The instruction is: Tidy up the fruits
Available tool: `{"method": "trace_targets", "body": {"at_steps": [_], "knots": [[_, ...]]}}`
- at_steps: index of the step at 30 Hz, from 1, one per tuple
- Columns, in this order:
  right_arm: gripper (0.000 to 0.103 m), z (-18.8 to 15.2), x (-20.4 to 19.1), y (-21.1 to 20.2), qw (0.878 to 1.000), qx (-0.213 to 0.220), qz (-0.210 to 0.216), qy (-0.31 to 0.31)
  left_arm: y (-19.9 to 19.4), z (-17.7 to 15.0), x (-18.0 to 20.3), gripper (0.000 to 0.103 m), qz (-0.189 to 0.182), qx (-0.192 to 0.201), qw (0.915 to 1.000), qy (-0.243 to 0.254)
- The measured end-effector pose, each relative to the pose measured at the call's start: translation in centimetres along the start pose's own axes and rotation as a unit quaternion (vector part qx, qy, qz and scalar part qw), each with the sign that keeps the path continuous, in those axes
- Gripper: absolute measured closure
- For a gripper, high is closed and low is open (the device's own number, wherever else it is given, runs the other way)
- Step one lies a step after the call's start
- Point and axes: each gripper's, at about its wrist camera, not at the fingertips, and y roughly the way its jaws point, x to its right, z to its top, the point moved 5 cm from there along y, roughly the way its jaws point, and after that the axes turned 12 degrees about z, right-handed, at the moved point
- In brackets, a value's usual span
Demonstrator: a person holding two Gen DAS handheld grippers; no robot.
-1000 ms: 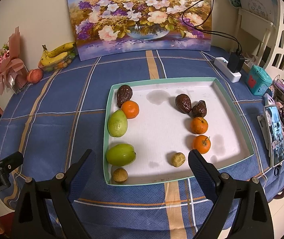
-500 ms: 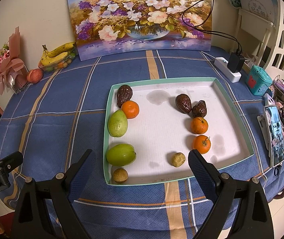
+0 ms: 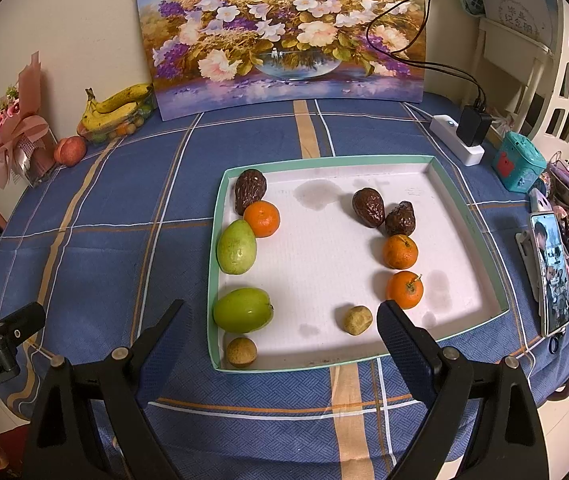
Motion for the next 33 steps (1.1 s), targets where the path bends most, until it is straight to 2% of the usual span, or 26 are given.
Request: {"method": "trace_targets", "body": {"at_steps": [33], "knots": [[0.009, -0.02, -0.03, 0.04, 1.000, -0.001, 0.000, 0.000, -0.22, 0.05, -0.10, 0.000, 0.005, 0.006, 1.0000, -0.002]]}}
